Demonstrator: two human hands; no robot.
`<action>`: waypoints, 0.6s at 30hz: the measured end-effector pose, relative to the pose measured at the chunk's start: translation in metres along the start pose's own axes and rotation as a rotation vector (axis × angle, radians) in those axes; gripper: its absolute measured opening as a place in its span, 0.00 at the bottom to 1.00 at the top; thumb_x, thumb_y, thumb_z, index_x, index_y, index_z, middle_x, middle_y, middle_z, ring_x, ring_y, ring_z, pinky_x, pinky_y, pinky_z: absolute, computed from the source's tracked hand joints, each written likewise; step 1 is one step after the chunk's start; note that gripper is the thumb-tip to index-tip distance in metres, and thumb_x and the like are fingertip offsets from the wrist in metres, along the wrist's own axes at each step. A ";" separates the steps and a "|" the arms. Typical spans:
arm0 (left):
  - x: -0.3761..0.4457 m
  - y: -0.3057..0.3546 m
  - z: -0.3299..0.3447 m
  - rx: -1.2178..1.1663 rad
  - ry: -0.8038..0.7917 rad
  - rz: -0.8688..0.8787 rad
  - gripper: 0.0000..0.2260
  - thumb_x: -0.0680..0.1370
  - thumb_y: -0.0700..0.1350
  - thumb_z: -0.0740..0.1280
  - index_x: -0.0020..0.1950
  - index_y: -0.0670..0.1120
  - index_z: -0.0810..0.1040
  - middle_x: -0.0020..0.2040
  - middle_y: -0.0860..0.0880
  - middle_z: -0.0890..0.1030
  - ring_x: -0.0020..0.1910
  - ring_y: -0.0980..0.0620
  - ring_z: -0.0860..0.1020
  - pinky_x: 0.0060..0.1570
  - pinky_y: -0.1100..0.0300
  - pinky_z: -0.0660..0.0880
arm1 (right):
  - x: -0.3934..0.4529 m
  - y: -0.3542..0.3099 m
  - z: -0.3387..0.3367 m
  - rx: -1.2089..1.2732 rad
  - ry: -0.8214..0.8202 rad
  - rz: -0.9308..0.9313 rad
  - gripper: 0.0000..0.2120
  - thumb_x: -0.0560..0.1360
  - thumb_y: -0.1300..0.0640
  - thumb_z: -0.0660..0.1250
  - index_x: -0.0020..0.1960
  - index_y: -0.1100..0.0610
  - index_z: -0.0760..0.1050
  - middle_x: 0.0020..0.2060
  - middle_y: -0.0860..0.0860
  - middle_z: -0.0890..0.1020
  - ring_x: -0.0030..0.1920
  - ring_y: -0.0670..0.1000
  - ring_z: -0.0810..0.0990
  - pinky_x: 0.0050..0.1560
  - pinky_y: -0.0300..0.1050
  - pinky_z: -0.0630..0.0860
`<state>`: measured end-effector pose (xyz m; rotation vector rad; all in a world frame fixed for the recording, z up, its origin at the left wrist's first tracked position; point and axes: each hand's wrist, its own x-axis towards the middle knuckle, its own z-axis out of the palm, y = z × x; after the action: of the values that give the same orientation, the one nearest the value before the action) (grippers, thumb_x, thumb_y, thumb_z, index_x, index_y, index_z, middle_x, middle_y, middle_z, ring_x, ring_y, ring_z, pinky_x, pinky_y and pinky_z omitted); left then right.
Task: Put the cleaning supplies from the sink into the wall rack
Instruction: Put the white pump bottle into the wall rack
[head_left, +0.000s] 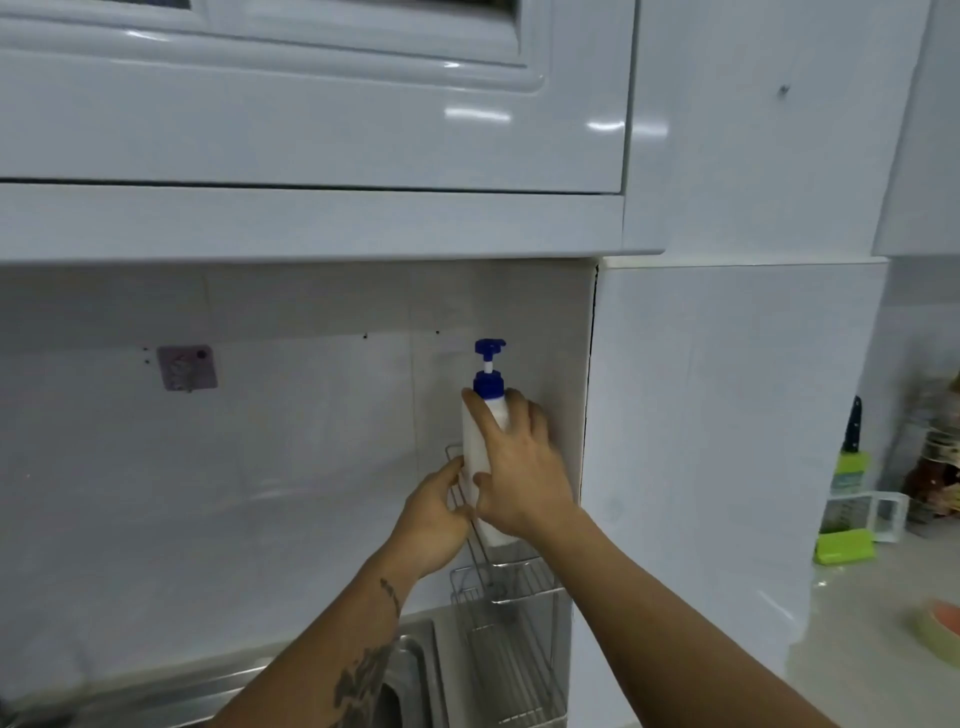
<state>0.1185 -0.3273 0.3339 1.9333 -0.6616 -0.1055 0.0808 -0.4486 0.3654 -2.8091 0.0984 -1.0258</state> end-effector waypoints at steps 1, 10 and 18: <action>0.002 -0.002 0.000 0.029 0.004 -0.008 0.24 0.79 0.40 0.62 0.74 0.53 0.63 0.64 0.56 0.70 0.62 0.55 0.70 0.61 0.63 0.67 | 0.001 0.000 0.003 -0.023 -0.030 -0.005 0.52 0.65 0.50 0.77 0.78 0.44 0.47 0.75 0.59 0.58 0.70 0.63 0.61 0.61 0.61 0.75; 0.025 -0.032 -0.012 0.173 -0.053 -0.114 0.23 0.78 0.41 0.62 0.73 0.50 0.66 0.71 0.47 0.70 0.64 0.50 0.74 0.62 0.63 0.68 | 0.049 0.015 0.045 -0.091 -0.079 0.011 0.53 0.69 0.56 0.75 0.78 0.44 0.39 0.76 0.59 0.50 0.70 0.62 0.61 0.55 0.54 0.78; 0.021 -0.051 -0.037 0.180 0.012 -0.174 0.15 0.79 0.45 0.61 0.65 0.51 0.75 0.57 0.49 0.79 0.54 0.52 0.78 0.47 0.69 0.70 | 0.075 0.024 0.072 0.006 -0.120 0.015 0.54 0.72 0.60 0.73 0.77 0.43 0.34 0.78 0.55 0.42 0.74 0.61 0.55 0.67 0.54 0.69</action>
<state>0.1696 -0.2915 0.3113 2.1624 -0.5080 -0.1467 0.1848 -0.4726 0.3548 -2.8522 0.1022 -0.8505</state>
